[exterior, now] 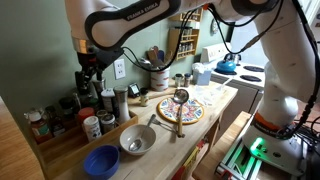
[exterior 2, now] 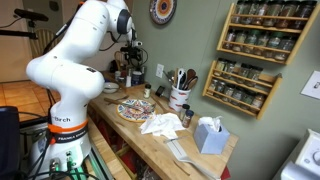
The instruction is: Place the green spice bottle in the middle of the count
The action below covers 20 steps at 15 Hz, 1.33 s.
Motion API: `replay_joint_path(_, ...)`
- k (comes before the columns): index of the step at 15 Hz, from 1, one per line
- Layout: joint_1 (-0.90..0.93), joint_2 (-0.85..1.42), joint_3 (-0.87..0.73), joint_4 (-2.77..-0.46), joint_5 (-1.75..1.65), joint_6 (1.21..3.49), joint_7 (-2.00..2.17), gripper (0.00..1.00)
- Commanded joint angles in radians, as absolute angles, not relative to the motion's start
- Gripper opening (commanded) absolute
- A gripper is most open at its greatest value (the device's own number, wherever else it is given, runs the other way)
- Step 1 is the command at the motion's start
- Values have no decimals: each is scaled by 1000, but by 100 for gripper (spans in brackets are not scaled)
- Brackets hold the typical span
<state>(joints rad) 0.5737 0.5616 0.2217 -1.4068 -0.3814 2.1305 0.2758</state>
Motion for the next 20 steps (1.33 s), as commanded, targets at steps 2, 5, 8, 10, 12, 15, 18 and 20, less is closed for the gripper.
replay_joint_path(2,617,626,178,-1355,-381,2128,304,100)
replay_joint_path(5,614,617,176,-1369,-369,2128,279,100)
replay_joint_path(8,617,623,172,-1363,-367,2128,279,100)
replay_joint_path(10,602,620,189,-1368,-380,2131,286,100)
replay_joint_path(12,621,636,158,-1348,-379,2121,298,100)
replay_joint_path(15,606,667,155,-1333,-364,2152,276,100)
replay_joint_path(18,587,682,167,-1344,-365,2202,278,100)
replay_joint_path(20,592,700,159,-1332,-346,2231,262,100)
